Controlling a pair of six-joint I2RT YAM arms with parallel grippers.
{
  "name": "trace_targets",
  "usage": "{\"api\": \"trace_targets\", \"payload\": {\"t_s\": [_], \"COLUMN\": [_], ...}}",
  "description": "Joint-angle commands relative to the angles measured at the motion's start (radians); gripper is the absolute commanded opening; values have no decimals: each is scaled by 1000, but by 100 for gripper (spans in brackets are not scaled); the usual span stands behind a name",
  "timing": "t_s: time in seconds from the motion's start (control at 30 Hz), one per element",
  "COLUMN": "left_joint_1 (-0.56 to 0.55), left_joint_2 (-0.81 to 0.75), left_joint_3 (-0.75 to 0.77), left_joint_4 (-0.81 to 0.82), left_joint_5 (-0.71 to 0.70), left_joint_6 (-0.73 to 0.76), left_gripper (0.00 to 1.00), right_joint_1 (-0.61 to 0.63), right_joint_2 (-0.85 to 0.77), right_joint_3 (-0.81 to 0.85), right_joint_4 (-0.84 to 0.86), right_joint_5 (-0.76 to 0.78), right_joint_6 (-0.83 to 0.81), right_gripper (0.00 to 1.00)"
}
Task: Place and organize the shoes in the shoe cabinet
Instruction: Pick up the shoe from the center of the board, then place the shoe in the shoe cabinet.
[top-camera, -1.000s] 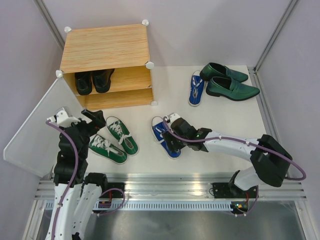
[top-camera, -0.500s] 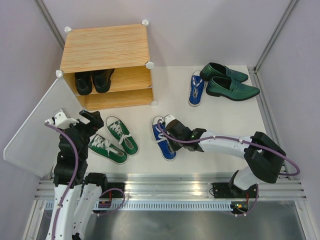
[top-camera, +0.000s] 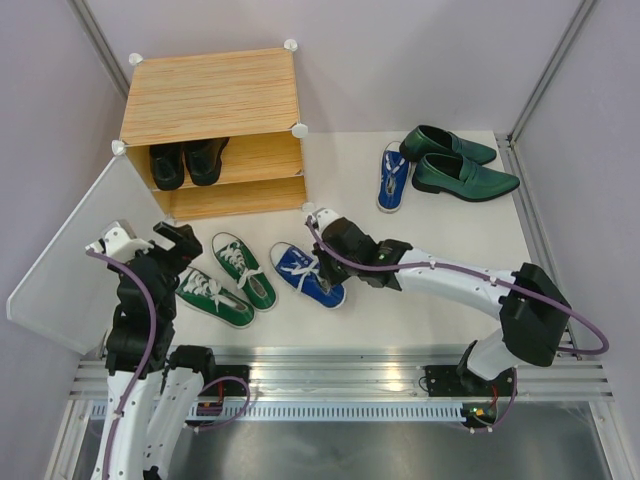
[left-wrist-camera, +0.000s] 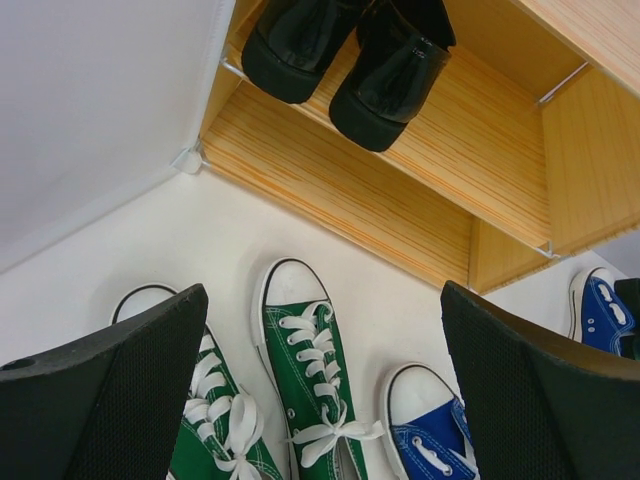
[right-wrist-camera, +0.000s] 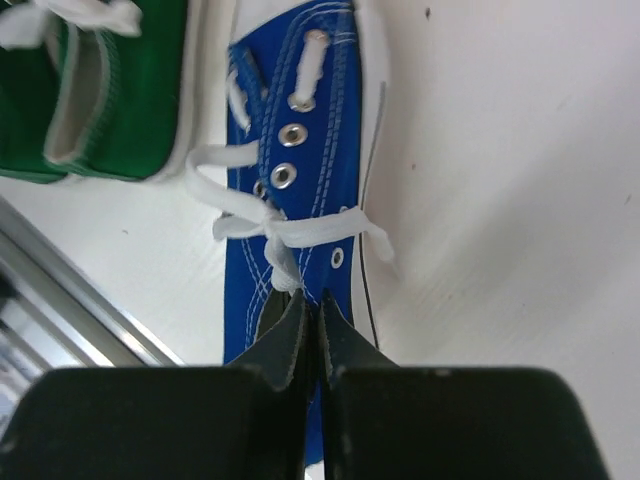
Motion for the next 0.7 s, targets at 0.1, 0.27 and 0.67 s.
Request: {"api": "trace_targets", "payload": {"t_s": [0.1, 0.27, 0.67], "left_joint_1": [-5, -6, -15], "left_joint_2": [-15, -17, -15], "left_joint_3": [39, 38, 36], "left_joint_4": [-20, -22, -22], "left_joint_5": [-57, -60, -51], "left_joint_6": [-1, -5, -8], "left_gripper": [100, 100, 100], "right_joint_1": [9, 9, -16], "right_joint_2": [-14, 24, 191], "right_joint_3": [261, 379, 631], "right_joint_4": [55, 36, 38], "right_joint_5": [-39, 15, 177], "right_joint_6": [27, 47, 191], "right_gripper": [1, 1, 1]}}
